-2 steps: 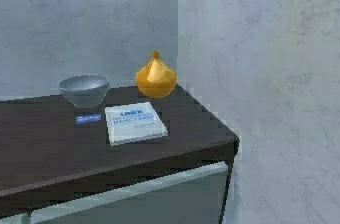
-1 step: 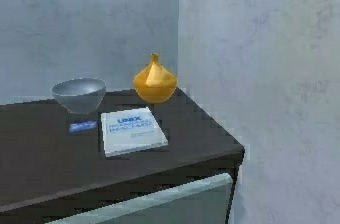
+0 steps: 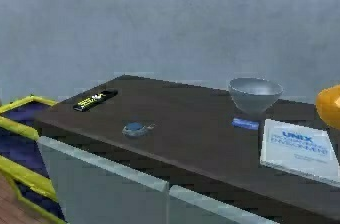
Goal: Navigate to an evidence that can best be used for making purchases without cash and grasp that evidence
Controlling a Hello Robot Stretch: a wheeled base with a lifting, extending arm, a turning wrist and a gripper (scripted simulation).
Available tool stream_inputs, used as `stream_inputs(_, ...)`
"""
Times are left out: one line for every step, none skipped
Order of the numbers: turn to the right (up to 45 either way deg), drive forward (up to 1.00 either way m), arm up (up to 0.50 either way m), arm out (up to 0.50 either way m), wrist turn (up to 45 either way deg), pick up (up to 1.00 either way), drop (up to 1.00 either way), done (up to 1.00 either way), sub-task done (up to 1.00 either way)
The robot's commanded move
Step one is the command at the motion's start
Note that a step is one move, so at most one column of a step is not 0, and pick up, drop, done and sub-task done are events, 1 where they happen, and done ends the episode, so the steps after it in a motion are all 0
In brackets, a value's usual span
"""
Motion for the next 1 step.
stream_inputs(-45.0,0.0,0.0,0.0,0.0,0.0,0.0,0.0,0.0)
